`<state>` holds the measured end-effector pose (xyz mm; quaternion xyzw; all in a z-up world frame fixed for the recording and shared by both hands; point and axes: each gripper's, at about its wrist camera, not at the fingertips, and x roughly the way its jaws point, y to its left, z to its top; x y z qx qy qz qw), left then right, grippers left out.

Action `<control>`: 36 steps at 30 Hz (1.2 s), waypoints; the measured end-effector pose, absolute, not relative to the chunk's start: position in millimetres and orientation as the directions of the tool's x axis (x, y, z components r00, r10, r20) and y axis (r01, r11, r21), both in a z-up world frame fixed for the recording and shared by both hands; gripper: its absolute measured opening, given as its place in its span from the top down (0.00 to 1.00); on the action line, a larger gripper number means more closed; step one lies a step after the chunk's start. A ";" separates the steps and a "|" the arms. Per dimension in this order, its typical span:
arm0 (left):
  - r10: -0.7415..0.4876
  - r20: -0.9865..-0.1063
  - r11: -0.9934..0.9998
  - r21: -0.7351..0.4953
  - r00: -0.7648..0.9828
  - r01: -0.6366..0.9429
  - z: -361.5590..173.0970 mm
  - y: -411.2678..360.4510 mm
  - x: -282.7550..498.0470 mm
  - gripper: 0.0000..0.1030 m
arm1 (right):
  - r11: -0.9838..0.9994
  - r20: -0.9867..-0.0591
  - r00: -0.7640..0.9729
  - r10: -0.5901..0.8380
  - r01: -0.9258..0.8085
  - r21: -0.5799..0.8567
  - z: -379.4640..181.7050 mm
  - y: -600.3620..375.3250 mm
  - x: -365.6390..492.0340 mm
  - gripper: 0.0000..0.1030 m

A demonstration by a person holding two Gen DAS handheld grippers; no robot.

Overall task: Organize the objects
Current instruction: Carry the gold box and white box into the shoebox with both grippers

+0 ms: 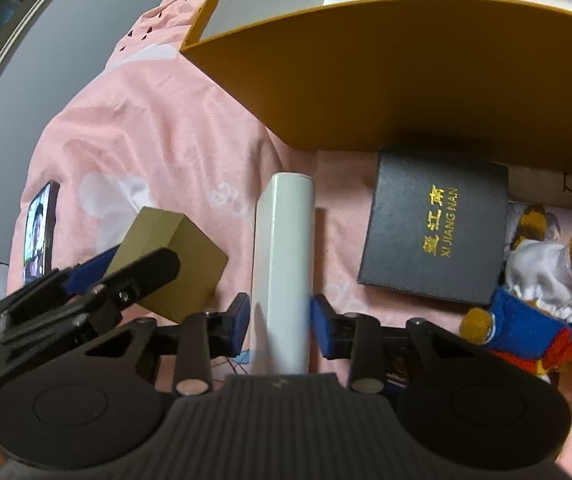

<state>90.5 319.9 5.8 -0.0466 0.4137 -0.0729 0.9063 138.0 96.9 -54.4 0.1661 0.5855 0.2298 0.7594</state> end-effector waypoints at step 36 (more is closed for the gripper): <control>-0.402 -0.614 0.907 -0.164 0.679 0.389 120.8 236.1 191.3 0.47 | 0.834 -0.618 0.610 0.496 -0.138 0.534 91.8 -39.2 194.5 0.71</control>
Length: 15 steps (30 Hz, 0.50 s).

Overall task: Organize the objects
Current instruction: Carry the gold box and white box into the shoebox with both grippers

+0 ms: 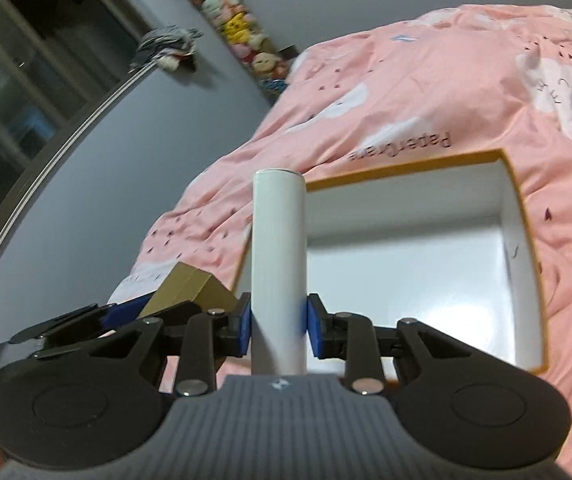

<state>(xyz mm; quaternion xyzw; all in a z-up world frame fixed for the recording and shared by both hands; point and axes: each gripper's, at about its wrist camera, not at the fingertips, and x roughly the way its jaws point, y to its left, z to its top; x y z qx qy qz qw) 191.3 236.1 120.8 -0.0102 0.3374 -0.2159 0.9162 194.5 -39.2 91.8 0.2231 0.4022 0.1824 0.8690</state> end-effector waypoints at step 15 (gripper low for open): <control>-0.359 -0.776 0.751 0.088 0.518 0.654 50.6 187.2 307.0 0.47 | 0.876 -0.746 0.492 0.448 -0.076 0.476 17.2 -45.9 279.5 0.71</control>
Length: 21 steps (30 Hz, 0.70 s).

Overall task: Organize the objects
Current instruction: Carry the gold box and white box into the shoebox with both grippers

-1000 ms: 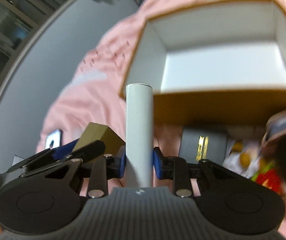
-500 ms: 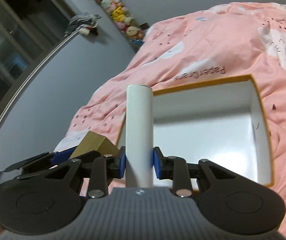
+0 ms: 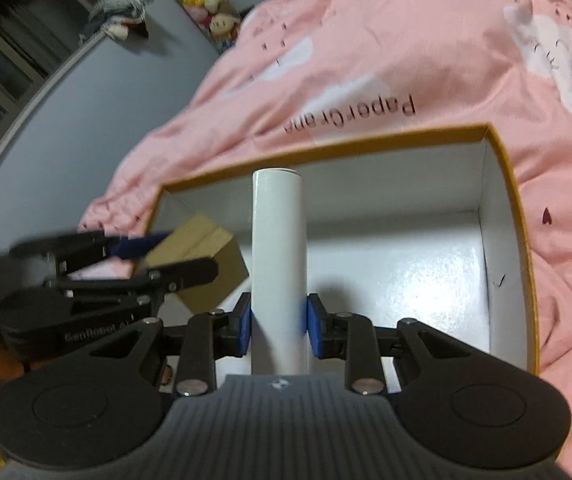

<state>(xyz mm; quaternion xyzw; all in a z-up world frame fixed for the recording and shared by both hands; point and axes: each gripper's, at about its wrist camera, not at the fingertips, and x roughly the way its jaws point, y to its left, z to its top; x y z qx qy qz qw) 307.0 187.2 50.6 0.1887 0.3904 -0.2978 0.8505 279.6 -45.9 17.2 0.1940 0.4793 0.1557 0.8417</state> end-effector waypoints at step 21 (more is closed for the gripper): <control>-0.157 -0.851 0.335 0.431 0.501 0.838 11.9 155.5 332.1 0.46 | 0.871 -0.808 0.358 0.467 -0.033 0.489 -31.2 -28.7 316.3 0.71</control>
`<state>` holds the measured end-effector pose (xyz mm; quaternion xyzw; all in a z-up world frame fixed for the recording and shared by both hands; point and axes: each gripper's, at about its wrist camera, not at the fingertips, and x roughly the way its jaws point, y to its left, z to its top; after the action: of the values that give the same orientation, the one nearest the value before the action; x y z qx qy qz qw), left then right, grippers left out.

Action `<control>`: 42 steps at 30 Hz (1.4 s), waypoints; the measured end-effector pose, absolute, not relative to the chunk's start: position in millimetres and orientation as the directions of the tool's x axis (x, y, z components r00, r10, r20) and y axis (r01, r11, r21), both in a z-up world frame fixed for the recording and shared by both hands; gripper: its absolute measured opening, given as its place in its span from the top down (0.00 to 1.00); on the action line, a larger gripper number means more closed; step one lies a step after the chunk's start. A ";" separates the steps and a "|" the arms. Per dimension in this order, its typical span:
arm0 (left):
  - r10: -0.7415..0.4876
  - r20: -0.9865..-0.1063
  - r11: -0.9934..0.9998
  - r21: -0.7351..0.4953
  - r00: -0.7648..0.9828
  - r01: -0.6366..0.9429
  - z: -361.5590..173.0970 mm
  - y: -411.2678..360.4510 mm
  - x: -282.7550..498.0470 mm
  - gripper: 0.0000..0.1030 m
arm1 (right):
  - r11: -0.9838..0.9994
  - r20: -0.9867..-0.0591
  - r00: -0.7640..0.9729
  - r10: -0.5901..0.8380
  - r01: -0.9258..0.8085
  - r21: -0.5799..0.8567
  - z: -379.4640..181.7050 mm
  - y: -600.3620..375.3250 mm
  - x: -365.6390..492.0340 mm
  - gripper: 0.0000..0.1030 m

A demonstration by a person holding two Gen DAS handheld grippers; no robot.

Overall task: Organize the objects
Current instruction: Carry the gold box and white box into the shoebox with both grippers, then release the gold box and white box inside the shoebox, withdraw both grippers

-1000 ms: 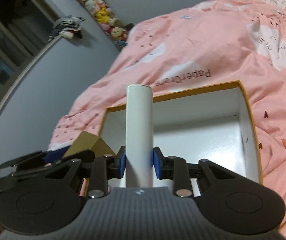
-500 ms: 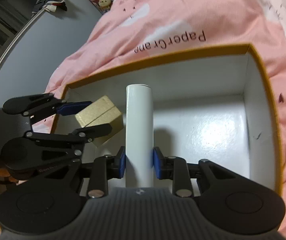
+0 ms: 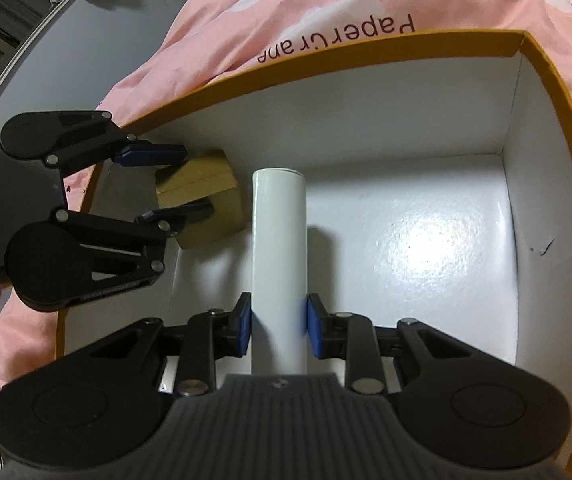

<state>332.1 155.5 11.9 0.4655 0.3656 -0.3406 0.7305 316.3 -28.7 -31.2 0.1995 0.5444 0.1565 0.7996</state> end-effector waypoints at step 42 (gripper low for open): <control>-0.280 -0.697 0.953 -0.284 0.660 0.105 56.5 295.6 255.2 0.63 | 0.937 -0.889 0.296 0.349 -0.093 0.336 -31.5 59.3 332.0 0.63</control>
<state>255.2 295.6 56.5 -0.1101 0.3982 -0.1064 0.9044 332.0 59.3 -31.5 0.1107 0.5771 0.1385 0.7972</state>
